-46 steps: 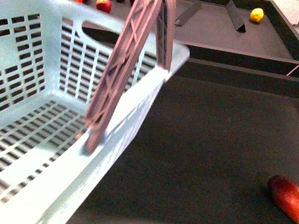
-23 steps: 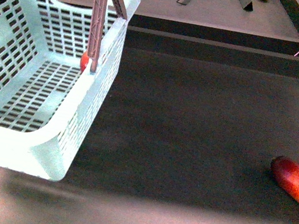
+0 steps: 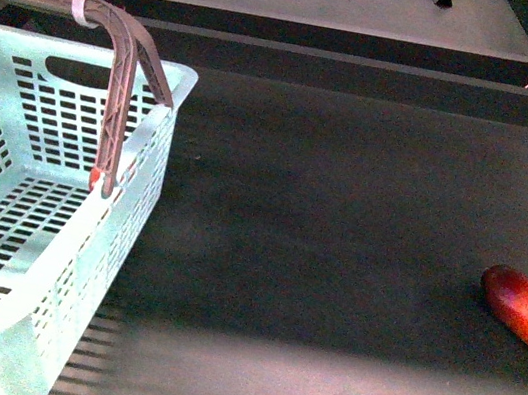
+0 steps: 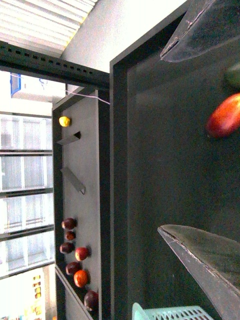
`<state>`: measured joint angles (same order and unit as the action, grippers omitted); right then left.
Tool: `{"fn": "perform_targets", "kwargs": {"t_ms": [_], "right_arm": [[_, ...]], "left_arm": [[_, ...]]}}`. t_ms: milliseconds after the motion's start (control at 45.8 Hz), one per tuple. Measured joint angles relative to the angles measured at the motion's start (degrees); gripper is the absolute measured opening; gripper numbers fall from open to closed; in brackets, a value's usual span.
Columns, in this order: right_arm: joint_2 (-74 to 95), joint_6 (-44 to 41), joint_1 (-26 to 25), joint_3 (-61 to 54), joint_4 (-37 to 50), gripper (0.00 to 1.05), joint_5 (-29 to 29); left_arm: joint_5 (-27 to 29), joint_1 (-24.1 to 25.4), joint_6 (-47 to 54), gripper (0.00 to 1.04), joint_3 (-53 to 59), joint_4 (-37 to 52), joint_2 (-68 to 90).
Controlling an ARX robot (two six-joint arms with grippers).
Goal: Pick apple with right arm and hold basket with left
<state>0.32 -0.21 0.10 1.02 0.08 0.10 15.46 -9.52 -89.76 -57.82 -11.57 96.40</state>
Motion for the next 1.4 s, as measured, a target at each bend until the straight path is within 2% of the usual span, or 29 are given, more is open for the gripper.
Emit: {"fn": "perform_targets", "kwargs": {"t_ms": [153,284,546,655,807,1047,1113,1135,1200,1309,1331,1397], "right_arm": [[-0.02,0.02,0.0,0.0,0.0,0.96,0.02],[-0.02,0.02,0.0,0.0,0.0,0.96,0.0],[-0.04,0.02,0.0,0.0,0.0,0.96,0.0],[-0.04,0.02,0.0,0.0,0.0,0.96,0.02],[-0.04,0.02,0.0,0.0,0.0,0.96,0.0],[-0.04,0.02,0.0,0.0,0.0,0.96,0.0],[-0.04,0.02,0.0,0.0,0.0,0.96,0.0],[-0.04,0.02,0.0,0.0,0.0,0.96,0.0],[-0.04,0.02,0.0,0.0,0.0,0.96,-0.07],[-0.04,0.04,0.0,0.0,-0.04,0.96,0.07],[-0.07,0.04,0.0,0.0,-0.04,0.96,0.04],[-0.07,0.04,0.0,0.0,-0.04,0.96,0.04]], "left_arm": [[1.18,-2.32,-5.31,0.09,6.25,-4.85,-4.31],[1.29,-3.13,-9.35,0.1,8.37,-5.05,-5.86],[1.79,-4.11,-7.91,0.54,8.37,-12.02,-6.84],[2.49,-4.28,-9.94,0.72,7.91,-14.64,-8.0],[3.67,-5.14,-16.68,0.99,3.13,-23.78,-12.22],[5.25,-6.93,-18.51,0.98,-2.19,-40.59,-18.71],[5.4,-7.02,-18.49,0.98,-2.93,-40.74,-19.17],[5.03,-6.97,-16.02,0.97,-2.32,-39.04,-19.78],[-0.17,-5.86,0.33,0.85,8.87,-17.55,-25.92],[-2.89,-4.24,33.64,0.67,26.51,13.4,-33.68],[-3.43,-3.56,43.32,0.62,30.23,22.51,-34.91],[-4.37,-2.27,61.05,0.51,35.36,39.8,-36.83]]}}
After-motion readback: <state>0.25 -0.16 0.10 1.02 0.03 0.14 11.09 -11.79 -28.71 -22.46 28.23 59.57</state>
